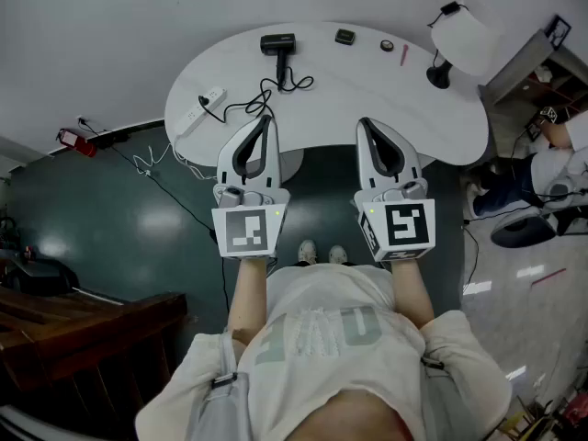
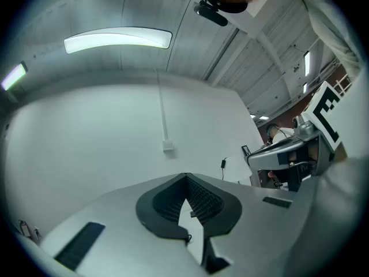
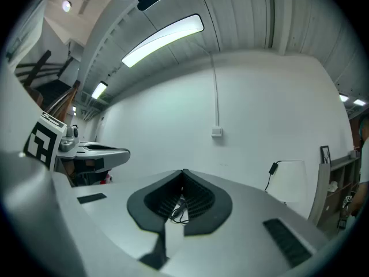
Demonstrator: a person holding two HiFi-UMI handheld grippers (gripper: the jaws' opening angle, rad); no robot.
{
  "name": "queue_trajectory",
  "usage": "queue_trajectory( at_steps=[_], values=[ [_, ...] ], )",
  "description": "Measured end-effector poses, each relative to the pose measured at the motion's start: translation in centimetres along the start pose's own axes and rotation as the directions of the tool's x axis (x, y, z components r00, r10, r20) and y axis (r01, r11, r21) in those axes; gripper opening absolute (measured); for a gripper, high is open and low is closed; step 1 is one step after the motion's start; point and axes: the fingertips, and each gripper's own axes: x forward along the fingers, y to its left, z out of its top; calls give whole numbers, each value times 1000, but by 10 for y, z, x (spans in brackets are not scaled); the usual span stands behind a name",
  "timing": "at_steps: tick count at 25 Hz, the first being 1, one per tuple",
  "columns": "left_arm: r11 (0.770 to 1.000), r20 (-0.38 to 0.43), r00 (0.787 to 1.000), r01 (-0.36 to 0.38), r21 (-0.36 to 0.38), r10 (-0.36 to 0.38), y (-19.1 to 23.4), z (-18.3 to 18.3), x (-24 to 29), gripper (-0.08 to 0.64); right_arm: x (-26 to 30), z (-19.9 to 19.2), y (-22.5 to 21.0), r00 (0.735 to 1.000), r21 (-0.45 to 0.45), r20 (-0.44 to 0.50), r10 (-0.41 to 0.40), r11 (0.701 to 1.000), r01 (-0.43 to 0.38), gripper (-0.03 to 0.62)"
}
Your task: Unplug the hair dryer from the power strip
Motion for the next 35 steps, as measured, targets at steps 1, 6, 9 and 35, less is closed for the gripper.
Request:
queue_trajectory(
  at_steps=[1, 6, 9, 35],
  values=[
    [1000, 2, 1000, -1, 0, 1, 1, 1, 0, 12, 1, 0, 0, 1000, 2, 1, 1, 1000, -1, 19],
    [1000, 0, 1000, -2, 2, 2, 4, 0, 4, 12, 6, 1, 5, 1000, 5, -3, 16, 1000, -16, 18],
    [1000, -6, 1000, 4, -4, -4, 6, -3, 4, 12, 9, -1, 10, 1000, 13, -12, 23, 1000, -23, 18],
    [999, 8, 1000, 15, -47, -14, 66, -43, 78, 12, 111, -19, 9, 996, 65, 14, 92, 994, -93, 20]
  ],
)
